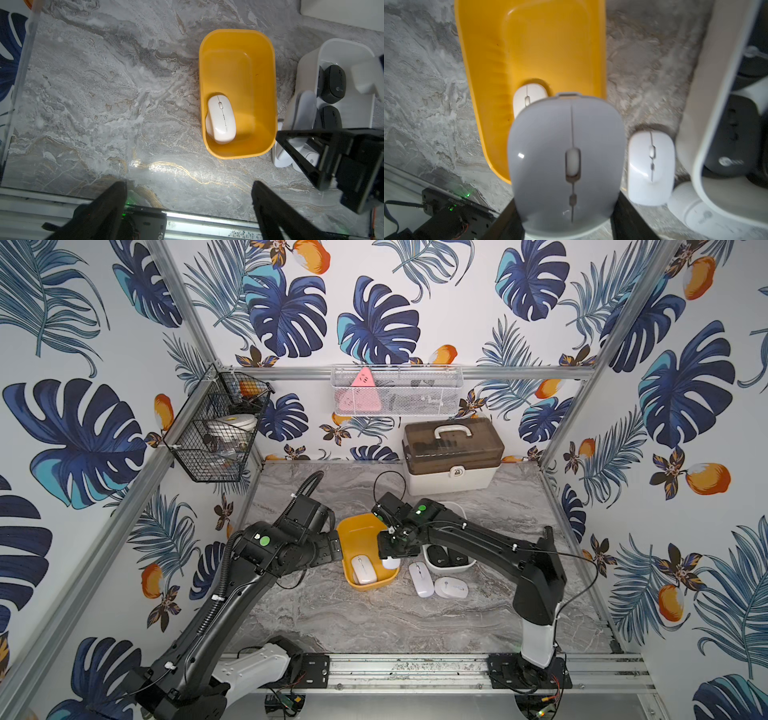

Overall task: Place the mice by color into the storage box
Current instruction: Place the mouse in the storage box.

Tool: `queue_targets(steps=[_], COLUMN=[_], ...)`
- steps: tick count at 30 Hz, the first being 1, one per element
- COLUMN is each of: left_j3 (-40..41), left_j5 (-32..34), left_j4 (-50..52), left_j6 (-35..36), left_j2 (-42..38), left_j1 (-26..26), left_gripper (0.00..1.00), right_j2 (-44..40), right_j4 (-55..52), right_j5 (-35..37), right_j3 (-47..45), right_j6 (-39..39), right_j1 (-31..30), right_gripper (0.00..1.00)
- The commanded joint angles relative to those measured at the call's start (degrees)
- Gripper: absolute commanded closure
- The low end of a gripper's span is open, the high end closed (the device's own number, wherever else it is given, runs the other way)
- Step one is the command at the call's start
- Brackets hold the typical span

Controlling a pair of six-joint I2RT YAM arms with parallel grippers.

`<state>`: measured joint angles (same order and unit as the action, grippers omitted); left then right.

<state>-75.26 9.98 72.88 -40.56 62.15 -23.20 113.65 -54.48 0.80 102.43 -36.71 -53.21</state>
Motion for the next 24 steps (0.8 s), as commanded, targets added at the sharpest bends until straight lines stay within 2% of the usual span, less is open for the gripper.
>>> queue_targets(steps=[1, 5, 9, 17, 24], left_j3=[0.56, 1.54, 2.90, 4.43, 5.63], left_j5=[-3.43, -3.25, -3.74, -4.02, -4.70], left_j4=[-0.20, -0.20, -1.03, -1.99, -3.00], left_j6=[1.51, 1.50, 1.42, 2.20, 2.66], left_j2=[-0.62, -1.02, -1.74, -2.25, -2.55], left_j1=[1.55, 1.84, 1.85, 1.84, 1.89], left_gripper=[0.01, 0.01, 0.01, 0.01, 0.01], right_j2=[6.36, 12.10, 15.12, 16.35, 17.12], right_j4=[-1.79, -4.42, -5.62, -6.23, -5.95], right_j5=[-1.28, -0.45, 1.36, 4.14, 3.88], right_j3=[6.46, 11.46, 12.44, 10.82, 9.99], right_j6=[4.62, 5.92, 5.92, 3.39, 0.44], right_j1=[-0.55, -0.84, -0.80, -1.11, -1.20], right_gripper=[0.50, 0.50, 0.49, 0.45, 0.39])
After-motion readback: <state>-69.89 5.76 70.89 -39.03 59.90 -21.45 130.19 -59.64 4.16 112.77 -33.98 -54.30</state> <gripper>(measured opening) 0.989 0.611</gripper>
